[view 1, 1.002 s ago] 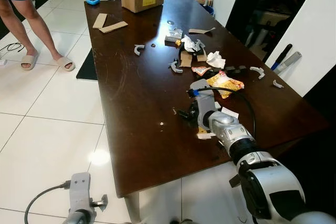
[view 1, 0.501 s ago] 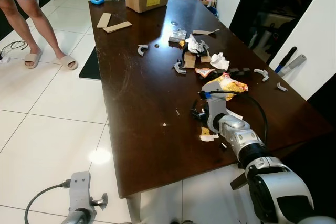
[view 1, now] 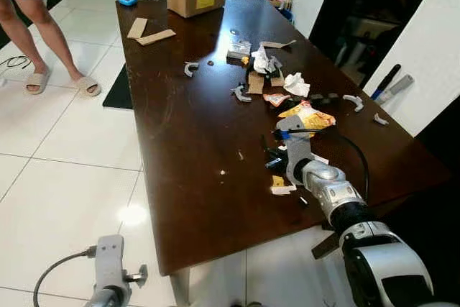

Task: Picking trash to rubbish bin

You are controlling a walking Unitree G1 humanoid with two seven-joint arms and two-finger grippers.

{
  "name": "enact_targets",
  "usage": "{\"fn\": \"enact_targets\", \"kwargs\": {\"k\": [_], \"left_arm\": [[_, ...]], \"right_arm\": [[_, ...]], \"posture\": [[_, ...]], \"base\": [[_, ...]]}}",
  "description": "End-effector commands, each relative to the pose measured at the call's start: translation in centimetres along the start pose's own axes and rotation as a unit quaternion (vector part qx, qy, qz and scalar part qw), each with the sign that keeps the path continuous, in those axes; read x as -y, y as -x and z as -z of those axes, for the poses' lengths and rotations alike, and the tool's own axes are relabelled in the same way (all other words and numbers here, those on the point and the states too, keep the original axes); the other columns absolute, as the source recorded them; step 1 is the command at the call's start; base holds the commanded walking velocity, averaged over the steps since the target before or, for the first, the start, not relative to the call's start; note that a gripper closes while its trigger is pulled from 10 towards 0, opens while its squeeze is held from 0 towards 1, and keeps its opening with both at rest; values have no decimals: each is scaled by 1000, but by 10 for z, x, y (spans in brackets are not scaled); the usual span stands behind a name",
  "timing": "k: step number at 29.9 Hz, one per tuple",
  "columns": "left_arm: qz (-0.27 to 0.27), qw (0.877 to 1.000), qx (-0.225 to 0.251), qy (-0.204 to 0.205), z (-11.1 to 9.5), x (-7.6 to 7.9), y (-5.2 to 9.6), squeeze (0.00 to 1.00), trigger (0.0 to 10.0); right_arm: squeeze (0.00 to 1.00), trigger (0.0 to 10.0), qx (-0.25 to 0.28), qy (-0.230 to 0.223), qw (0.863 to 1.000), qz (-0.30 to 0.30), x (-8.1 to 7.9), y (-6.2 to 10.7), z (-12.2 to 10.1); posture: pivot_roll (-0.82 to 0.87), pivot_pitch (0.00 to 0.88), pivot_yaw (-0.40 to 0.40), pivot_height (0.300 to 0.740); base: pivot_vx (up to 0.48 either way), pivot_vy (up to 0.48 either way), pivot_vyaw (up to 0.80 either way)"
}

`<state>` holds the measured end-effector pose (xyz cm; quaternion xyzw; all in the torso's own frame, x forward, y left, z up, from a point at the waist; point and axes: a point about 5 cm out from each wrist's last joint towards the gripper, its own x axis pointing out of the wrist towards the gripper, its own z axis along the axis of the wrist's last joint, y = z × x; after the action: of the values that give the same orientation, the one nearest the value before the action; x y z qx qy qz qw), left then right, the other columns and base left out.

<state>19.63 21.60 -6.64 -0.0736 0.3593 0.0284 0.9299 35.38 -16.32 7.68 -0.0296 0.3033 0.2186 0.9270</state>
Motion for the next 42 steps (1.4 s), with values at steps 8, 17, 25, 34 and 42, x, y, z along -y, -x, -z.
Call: {"fn": "enact_targets", "kwargs": {"k": [8,17,25,34,42], "left_arm": [[-2,1000,7,0,-4,-5,0,0,10000],[-6,1000,14,-2,-10,-7,-1,0,10000],[-11,1000,21,-8,-18,-9,-3,0,10000],[33,994,101,-14,-60,4,-12,0,10000],[123,977,172,-13,-95,23,-14,0,10000]], "right_arm": [[0,0,178,-99,945,-254,-43,15,-39],[0,0,341,-180,863,-326,-47,43,-84],[0,0,424,-280,841,-186,-10,46,-110],[0,0,434,-336,827,121,63,64,-94],[0,0,416,-329,809,251,101,86,-74]], "posture": [[140,124,-62,740],[142,115,-53,740],[139,111,-46,740],[151,113,-45,740],[153,107,-49,740]], "base": [[0,0,0],[0,0,0],[0,0,0],[0,0,0],[0,0,0]]}}
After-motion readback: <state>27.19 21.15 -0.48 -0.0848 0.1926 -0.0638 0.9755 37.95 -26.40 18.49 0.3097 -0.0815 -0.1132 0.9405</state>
